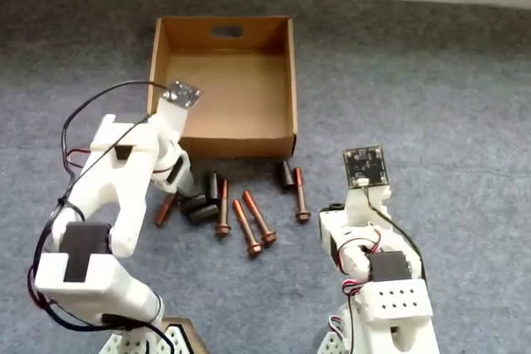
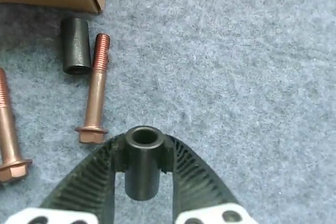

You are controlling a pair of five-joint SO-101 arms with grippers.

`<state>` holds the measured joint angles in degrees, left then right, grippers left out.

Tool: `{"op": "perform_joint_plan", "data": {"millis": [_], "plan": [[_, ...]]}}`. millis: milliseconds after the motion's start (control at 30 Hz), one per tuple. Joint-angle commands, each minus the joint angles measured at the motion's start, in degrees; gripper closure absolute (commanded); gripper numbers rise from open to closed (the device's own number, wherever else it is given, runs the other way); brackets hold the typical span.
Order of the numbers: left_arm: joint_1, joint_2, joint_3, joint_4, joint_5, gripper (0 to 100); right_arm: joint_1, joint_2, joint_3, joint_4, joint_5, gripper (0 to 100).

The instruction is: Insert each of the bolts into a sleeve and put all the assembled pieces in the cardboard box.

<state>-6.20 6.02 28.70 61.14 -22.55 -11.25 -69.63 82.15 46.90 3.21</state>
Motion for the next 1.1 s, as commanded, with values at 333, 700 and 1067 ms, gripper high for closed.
{"op": "perform_joint_plan", "data": {"millis": [333,700,1067], "plan": [[0.92,5.67,-7.78,0.53,-0.18,77,0.66,-0.84,-0.22,-0.57,-0.26,99.2],[1.89,6.2,-8.66,0.18,-0.18,84,0.66,-0.84,-0.22,-0.57,-0.26,99.2],[3.03,5.49,-8.4,1.58,-0.18,99,0.66,-0.84,-0.22,-0.57,-0.26,99.2]]}}
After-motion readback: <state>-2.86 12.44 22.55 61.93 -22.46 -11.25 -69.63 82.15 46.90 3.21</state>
